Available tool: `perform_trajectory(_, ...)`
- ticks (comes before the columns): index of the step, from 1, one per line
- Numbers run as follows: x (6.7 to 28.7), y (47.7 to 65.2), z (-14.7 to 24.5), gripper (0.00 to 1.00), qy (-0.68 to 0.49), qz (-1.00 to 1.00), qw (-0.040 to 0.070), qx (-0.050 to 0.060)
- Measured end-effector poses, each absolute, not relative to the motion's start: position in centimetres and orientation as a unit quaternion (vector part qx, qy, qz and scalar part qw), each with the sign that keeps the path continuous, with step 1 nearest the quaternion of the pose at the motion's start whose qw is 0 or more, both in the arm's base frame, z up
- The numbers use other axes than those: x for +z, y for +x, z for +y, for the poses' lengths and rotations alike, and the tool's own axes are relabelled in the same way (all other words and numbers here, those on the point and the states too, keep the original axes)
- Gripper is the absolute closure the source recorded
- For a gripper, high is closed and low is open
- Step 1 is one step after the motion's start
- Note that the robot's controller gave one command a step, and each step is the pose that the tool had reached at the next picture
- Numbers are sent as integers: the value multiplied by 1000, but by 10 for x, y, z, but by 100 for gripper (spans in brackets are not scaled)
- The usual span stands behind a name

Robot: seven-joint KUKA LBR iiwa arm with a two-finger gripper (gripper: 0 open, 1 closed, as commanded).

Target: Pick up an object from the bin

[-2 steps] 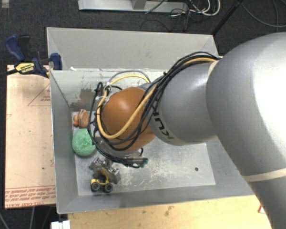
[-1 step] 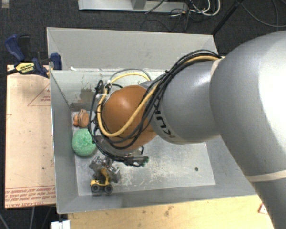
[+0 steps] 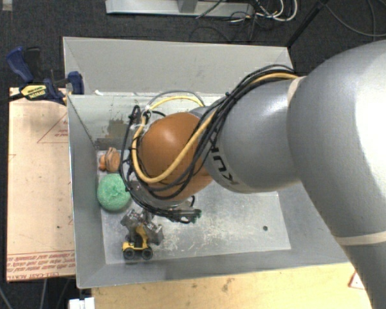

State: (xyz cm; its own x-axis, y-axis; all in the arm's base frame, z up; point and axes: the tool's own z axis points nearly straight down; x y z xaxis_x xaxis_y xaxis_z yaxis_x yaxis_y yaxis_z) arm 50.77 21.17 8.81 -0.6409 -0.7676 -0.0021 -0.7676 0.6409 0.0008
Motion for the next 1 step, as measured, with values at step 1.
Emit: perform_trajectory(1, 97, 507, 212, 100, -424, 906, 0, 1)
